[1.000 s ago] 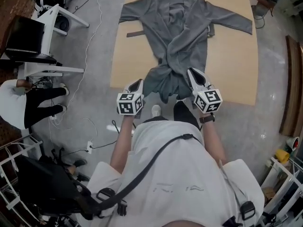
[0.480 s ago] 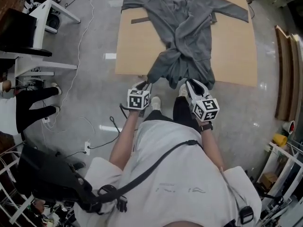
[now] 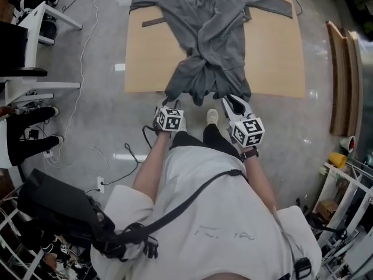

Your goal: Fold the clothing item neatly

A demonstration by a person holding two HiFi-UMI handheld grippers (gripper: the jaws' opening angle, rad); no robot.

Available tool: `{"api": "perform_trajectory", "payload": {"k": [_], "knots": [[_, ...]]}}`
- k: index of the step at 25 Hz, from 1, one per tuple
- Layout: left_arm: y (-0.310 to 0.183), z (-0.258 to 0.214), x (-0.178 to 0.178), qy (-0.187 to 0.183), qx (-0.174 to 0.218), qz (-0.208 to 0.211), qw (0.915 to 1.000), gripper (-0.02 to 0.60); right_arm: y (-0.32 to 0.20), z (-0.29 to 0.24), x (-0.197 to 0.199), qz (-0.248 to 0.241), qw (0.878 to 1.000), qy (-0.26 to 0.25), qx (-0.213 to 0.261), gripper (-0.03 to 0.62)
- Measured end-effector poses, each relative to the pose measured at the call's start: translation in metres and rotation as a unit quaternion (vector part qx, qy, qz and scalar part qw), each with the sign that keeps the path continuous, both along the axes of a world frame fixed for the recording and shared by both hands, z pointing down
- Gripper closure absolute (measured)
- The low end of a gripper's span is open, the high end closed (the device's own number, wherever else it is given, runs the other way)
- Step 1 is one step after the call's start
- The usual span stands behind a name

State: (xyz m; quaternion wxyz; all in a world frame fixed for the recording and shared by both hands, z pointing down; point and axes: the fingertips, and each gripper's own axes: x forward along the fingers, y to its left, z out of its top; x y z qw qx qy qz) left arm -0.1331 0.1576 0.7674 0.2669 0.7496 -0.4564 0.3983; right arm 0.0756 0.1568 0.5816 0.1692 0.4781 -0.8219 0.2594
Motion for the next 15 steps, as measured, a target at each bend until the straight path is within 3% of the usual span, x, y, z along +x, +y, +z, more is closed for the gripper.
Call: {"api": "perform_trajectory", "payload": {"k": [6, 10, 15], "knots": [[-0.008, 0.005, 0.001, -0.016, 0.009, -0.06, 0.998, 0.401, 0.008, 0.011, 0.03, 0.015, 1.0, 0.0, -0.016, 0.508], [-0.007, -0.001, -0.003, -0.015, 0.005, -0.092, 0.9956, 0.562, 0.004, 0.011, 0.045, 0.024, 1.0, -0.008, -0.015, 0.508], [0.008, -0.024, 0.009, 0.016, -0.009, -0.106, 0.9942, 0.574, -0.002, 0.011, 0.054, 0.026, 0.999, -0.026, -0.011, 0.508]]}}
